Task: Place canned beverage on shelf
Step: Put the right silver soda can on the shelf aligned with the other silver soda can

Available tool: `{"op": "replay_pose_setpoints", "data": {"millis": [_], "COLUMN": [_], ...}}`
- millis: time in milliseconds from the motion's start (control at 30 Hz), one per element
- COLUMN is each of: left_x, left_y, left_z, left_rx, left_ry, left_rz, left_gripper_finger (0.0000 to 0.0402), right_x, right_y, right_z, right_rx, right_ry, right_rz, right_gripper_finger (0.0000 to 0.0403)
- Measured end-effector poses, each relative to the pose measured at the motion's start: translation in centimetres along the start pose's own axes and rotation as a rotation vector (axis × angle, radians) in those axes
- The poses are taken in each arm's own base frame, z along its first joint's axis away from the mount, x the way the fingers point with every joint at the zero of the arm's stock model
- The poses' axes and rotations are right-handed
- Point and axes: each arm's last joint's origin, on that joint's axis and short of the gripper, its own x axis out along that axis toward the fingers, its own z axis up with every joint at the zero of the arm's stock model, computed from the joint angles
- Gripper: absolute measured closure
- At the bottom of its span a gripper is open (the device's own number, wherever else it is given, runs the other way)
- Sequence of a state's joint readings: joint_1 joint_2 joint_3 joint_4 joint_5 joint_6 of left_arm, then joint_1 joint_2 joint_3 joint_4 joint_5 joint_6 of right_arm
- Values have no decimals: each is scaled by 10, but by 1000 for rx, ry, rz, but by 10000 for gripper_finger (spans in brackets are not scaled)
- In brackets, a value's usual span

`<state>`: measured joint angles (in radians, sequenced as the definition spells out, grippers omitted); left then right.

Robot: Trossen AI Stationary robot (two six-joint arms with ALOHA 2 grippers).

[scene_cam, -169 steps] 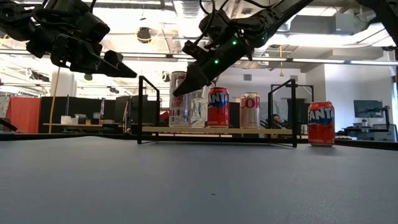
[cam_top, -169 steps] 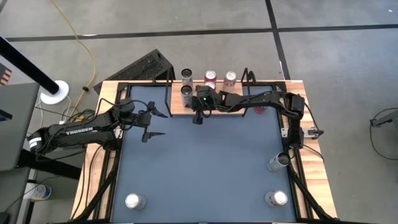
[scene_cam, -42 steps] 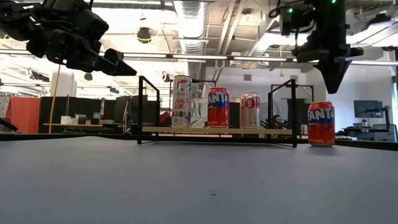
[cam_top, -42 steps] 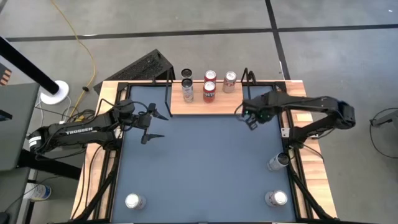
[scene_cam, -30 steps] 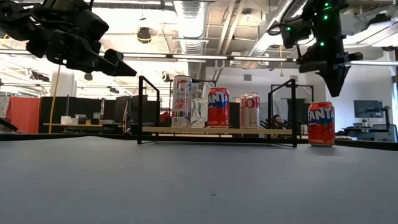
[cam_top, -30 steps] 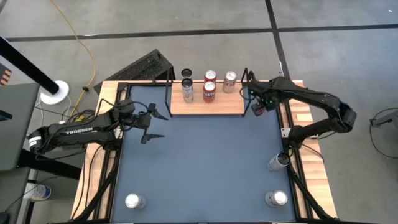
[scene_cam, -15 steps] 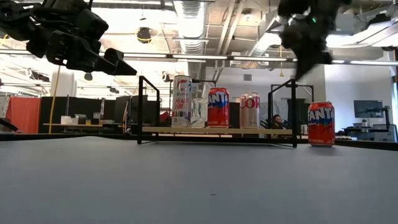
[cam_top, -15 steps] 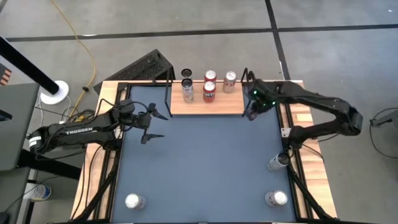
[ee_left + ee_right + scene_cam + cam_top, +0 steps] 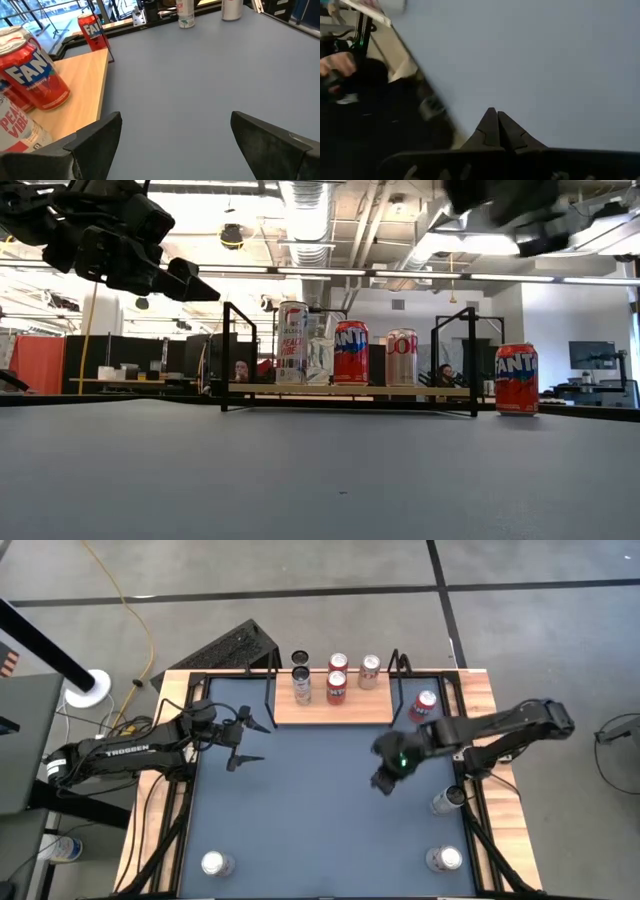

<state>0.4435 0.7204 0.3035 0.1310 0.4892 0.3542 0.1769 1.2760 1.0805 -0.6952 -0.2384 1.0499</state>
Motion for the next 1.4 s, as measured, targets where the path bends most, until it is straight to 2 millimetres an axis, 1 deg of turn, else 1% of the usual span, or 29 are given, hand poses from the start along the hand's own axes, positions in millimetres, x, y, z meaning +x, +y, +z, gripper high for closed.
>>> {"op": "replay_pose_setpoints", "data": {"millis": [167, 233, 300, 400, 500, 633, 733, 833, 933, 1033, 1100, 1167, 1233, 1400], "left_x": [0, 0, 0, 0, 0, 0, 0, 0, 0, 0, 0, 0, 0, 0], "left_y": [0, 0, 0, 0, 0, 0, 0, 0, 0, 0, 0, 0, 0, 0], "left_z": [0, 0, 0, 0, 0, 0, 0, 0, 0, 0, 0, 0, 0, 0], "left_rx": [-28, -34, -34, -32, -32, -34, -34, -34, -36, -47, -56, -63, -71, -80], "left_ry": [-1, -1, -1, -1, 2, 2, 2, 2, 2, 2, 3, 3, 3, 3], "left_rz": [-3, -3, -3, -3, -4, -5, -5, -5, -5, -6, -6, -6, -6, -6], "left_gripper_finger": [38, 38, 38, 38, 38, 38, 38, 38, 38, 38, 38, 38, 38, 38], "right_x": [24, 29, 30, 28, 17, 4, -4, -9, -13, -13, -13, -13, -13, -13], "right_y": [19, 27, 34, 45, 55, 57, 53, 42, 35, 35, 35, 34, 31, 31], "right_z": [-40, -57, -73, -95, -115, -137, -151, -160, -164, -163, -161, -160, -158, -156], "right_rx": [330, 419, 487, 564, 618, 697, 715, 717, 701, 666, 638, 617, 620, 615], "right_ry": [232, 302, 365, 441, 489, 533, 552, 541, 537, 547, 552, 551, 542, 539], "right_rz": [-11, -21, -47, -75, -112, -242, -357, -499, -584, -574, -564, -565, -586, -586], "right_gripper_finger": [403, 403, 403, 403, 403, 403, 403, 403, 403, 401, 390, 367, 335, 229]}}
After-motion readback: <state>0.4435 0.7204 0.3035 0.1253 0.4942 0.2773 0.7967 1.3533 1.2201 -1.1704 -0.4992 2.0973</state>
